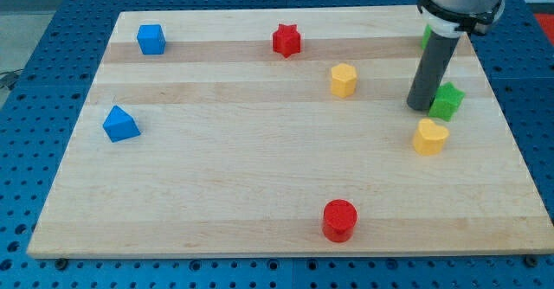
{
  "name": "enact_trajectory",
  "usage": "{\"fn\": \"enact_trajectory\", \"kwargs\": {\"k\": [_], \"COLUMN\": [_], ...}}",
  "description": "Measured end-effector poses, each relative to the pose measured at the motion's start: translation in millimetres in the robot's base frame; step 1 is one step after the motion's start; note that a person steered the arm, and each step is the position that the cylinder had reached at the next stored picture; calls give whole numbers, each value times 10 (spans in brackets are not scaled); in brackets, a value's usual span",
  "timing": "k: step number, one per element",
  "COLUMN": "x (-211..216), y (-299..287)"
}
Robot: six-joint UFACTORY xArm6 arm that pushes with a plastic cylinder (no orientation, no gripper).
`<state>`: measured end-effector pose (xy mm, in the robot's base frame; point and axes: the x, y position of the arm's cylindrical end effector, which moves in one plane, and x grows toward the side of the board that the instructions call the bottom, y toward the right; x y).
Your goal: Push yellow hexagon diagonally below red star
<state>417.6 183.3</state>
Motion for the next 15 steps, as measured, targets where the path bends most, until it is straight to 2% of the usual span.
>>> {"fn": "enact_trajectory", "kwargs": {"k": [2,3,4,5,6,7,8,9,11,13,14,15], "x": [158,912,1485,1835,1437,1223,1079,858,826,1677,1675,1247], "y": [-233,-743,-927,-545,251,490,490,460,438,-148,-376,-632]}}
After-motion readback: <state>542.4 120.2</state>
